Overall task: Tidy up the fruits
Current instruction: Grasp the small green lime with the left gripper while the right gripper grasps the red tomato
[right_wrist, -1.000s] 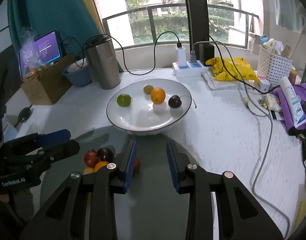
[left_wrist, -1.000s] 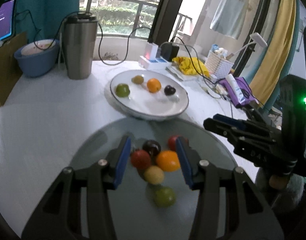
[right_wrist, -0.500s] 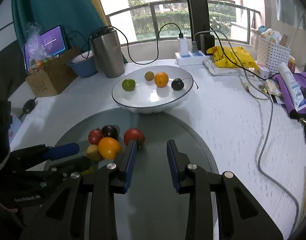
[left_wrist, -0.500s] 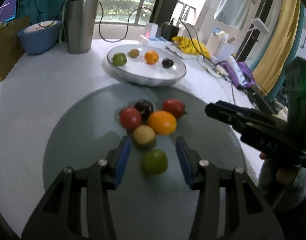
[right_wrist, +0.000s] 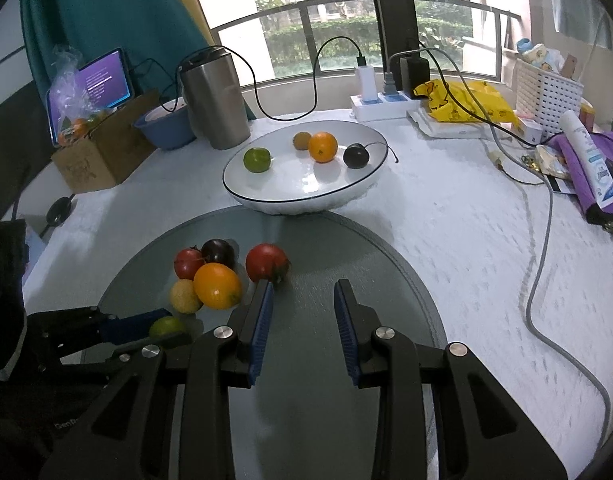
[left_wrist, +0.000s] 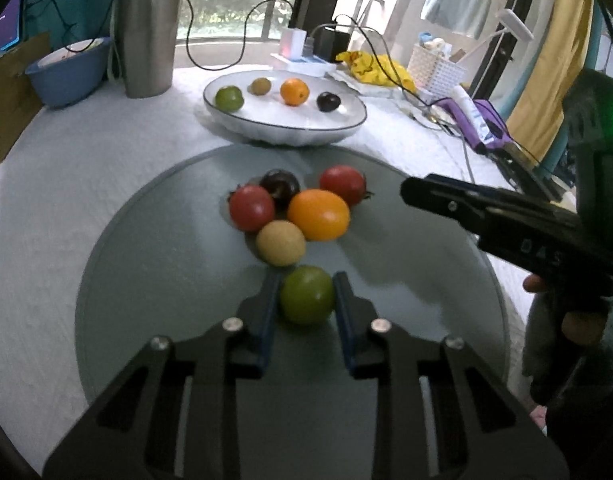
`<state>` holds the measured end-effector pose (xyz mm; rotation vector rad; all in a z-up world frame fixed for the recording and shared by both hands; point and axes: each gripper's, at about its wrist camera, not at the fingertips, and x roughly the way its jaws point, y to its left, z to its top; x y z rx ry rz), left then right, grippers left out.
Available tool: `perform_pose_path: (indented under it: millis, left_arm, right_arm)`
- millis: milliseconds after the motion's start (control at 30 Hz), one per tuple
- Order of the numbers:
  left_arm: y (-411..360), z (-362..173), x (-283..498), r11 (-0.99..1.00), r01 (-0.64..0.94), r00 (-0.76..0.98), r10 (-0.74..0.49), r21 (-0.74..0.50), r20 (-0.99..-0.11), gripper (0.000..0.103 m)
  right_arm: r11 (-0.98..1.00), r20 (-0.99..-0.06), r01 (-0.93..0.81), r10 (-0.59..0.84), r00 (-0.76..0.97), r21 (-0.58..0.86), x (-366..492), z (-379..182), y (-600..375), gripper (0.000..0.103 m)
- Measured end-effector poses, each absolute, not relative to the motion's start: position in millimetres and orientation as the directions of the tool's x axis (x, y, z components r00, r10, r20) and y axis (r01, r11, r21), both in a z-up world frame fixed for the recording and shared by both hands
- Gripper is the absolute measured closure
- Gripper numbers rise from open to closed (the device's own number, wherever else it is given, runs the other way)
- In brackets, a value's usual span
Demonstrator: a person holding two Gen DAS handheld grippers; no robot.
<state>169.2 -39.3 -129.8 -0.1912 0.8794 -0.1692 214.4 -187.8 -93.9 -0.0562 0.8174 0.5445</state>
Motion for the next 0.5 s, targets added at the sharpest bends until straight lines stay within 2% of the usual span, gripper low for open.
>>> perform_pose_path:
  millis: [500]
  left_arm:
    - [-2, -106, 178, 0.972, 0.028, 0.698, -0.186, -0.233, -0.692, 0.076]
  right_arm:
    - [0.844, -0.727, -0.513, 0.452, 0.518, 0.159, 237, -100, -161, 0.069]
